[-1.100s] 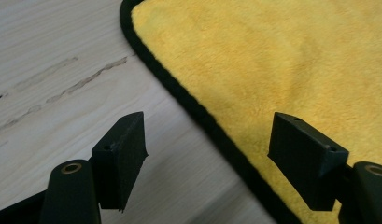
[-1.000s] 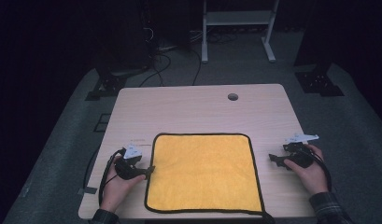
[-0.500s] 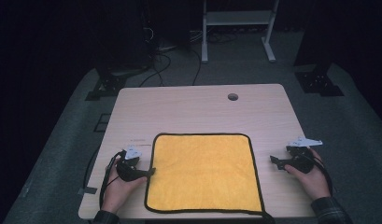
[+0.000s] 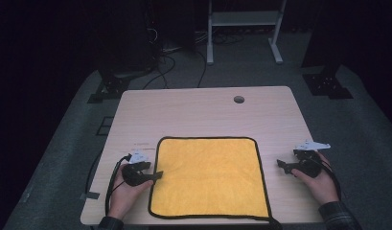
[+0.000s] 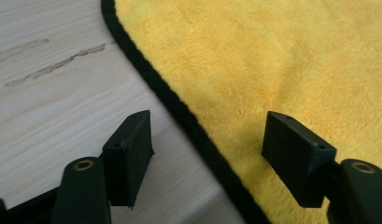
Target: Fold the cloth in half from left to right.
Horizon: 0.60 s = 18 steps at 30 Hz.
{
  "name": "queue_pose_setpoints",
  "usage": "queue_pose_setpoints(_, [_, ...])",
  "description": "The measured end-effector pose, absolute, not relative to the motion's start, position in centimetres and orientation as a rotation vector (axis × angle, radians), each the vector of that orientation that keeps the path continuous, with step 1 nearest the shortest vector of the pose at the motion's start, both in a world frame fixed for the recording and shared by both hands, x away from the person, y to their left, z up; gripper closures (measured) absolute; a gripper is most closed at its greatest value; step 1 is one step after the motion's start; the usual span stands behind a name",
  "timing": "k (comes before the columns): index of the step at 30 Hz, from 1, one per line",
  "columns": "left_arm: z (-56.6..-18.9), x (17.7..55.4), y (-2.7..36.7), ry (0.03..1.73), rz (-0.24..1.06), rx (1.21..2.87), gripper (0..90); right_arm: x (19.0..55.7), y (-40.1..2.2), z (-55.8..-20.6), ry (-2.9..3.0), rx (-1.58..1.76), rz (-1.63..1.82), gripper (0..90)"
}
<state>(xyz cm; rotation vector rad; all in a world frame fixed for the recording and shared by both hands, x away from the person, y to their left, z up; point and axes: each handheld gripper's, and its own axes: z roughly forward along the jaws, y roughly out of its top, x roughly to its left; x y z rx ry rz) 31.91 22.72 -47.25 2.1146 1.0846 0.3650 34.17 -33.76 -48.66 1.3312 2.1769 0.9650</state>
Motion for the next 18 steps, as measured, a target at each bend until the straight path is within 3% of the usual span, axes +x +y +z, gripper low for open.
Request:
queue_pose_setpoints(6, [-47.35, 31.77, 21.74, 1.062, 0.418, 2.121, 49.3, 34.17, -33.75, -48.66, 2.177, 1.331, 0.965, 14.1])
queue_pose_setpoints(12, [-47.43, 31.76, 21.85, 1.080, 0.407, 2.088, 65.1, 34.17, -33.74, -48.65, 2.177, 1.333, 0.965, 14.0])
queue_pose_setpoints(13, [-47.51, 31.83, 21.93, 1.088, 0.392, 2.070, 72.2, 34.17, -33.75, -48.66, 2.177, 1.332, 0.965, 14.1])
queue_pose_setpoints(18, [-47.60, 32.01, 21.98, 1.098, 0.358, 2.048, 83.5, 34.17, -33.75, -48.66, 2.177, 1.332, 0.965, 14.1])
